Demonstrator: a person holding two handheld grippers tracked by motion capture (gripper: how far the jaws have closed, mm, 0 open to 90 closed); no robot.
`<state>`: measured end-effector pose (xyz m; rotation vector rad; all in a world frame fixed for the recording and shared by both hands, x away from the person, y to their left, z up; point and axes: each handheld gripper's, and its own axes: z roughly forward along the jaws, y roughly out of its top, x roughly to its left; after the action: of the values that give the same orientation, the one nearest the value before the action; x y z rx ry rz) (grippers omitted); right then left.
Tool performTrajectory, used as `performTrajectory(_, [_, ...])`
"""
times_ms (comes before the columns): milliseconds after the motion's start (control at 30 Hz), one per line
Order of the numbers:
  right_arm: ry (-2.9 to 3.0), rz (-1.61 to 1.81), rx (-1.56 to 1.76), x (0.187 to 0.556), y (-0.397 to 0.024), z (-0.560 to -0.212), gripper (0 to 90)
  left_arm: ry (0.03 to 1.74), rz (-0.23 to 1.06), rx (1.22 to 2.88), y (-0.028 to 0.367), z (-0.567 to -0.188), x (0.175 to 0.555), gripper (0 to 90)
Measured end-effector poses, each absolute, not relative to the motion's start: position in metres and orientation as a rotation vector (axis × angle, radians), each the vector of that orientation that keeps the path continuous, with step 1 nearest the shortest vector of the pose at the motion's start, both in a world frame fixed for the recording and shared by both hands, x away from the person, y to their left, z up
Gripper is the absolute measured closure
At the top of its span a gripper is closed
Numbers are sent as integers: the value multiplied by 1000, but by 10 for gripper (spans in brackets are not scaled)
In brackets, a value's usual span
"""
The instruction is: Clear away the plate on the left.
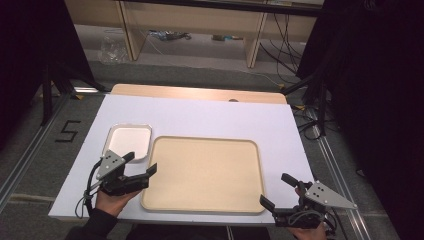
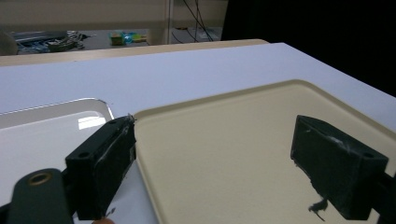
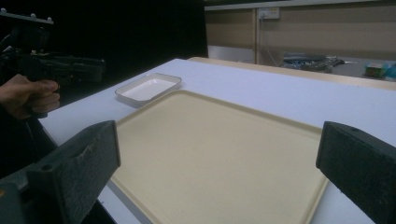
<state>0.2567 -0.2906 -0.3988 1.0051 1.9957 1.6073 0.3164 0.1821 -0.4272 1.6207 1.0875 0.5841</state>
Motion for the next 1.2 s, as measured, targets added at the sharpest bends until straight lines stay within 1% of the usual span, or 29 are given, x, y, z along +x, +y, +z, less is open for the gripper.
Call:
performTrajectory(300, [2004, 1605, 1015, 256, -290, -398, 3, 1126, 620, 1634, 192, -427, 327, 141])
performTrajectory(767, [2005, 1610, 1012, 256, -290, -398, 3, 1245, 618, 1634, 217, -427, 352, 144])
performTrajectory(900, [2007, 1607, 1011, 256, -290, -398, 3, 1276, 651, 1678, 228, -428, 359, 146])
performTrajectory(1067, [2002, 1604, 1004, 257, -290, -399, 3, 1377, 640, 1681, 249, -428, 373, 149])
performTrajectory(1200, [2003, 1604, 1004, 257, -290, -399, 3, 1472, 598, 1695, 264, -436, 386, 153])
